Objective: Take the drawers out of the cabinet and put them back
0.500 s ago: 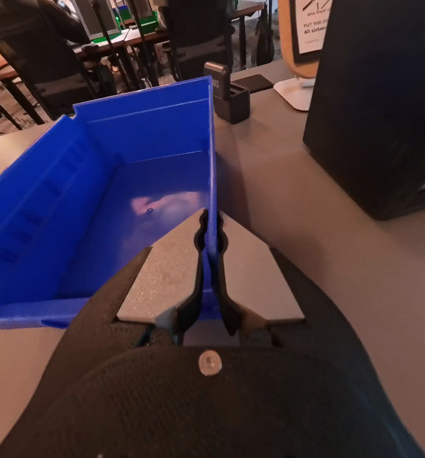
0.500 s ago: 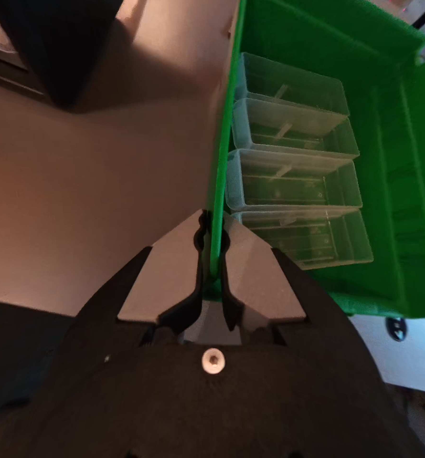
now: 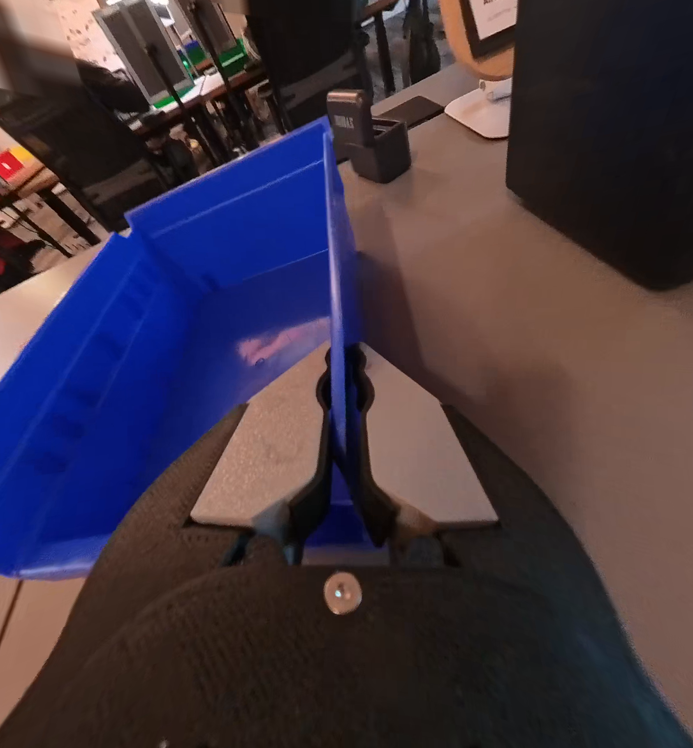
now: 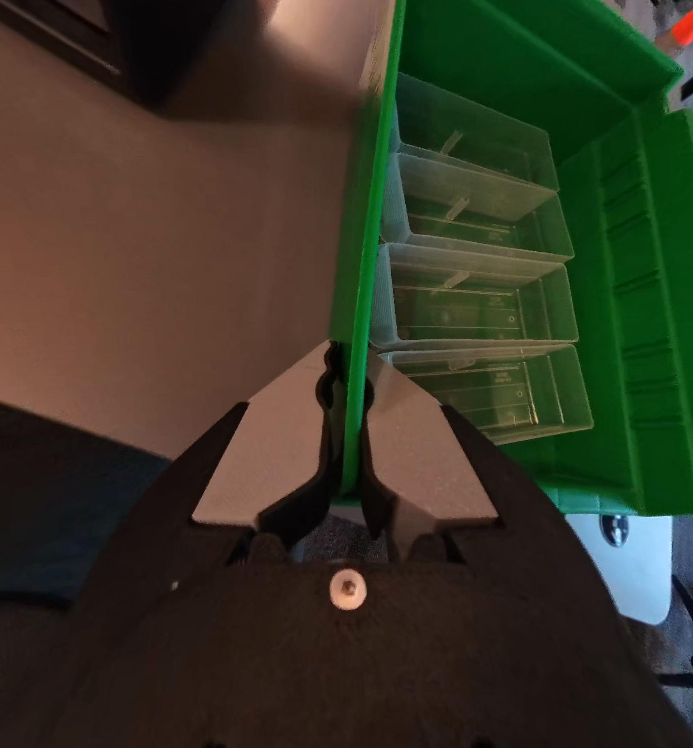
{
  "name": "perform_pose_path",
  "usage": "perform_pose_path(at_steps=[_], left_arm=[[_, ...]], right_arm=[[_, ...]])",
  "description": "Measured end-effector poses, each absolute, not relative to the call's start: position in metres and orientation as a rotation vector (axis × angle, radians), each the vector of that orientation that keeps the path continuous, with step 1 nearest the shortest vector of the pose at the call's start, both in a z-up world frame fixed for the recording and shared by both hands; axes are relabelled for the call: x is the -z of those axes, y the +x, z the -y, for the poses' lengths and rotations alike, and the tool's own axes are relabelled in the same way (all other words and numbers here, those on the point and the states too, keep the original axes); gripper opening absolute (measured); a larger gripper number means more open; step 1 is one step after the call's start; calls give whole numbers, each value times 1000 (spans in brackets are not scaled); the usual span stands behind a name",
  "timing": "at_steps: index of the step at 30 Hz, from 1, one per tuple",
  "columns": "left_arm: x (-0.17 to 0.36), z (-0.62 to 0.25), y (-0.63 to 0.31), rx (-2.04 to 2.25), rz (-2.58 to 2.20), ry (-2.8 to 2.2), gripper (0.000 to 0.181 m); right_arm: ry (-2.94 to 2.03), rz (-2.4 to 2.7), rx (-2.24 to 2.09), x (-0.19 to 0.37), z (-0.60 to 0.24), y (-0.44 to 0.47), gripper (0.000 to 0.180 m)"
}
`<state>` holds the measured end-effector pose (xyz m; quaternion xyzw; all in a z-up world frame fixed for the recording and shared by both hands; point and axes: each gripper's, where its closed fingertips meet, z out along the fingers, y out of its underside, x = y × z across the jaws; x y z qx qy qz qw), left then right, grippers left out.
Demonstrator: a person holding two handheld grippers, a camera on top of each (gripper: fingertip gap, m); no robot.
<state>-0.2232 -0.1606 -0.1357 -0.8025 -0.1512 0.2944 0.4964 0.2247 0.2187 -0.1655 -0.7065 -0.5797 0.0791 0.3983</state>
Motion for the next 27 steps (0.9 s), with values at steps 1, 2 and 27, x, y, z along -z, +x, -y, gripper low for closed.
perform_pose_path(at_steps=[1, 2, 27], left_arm=[[132, 166, -221, -734, 367, -1933, 4], [127, 171, -220, -750, 380, -1912, 4], [20, 300, -140, -834, 371, -1566, 4]], right_arm=[[-1789, 1469, -213, 164, -214, 230, 3], [-1788, 1464, -227, 162, -209, 235, 3], [-1303, 1684, -460, 67, 110, 265, 3]])
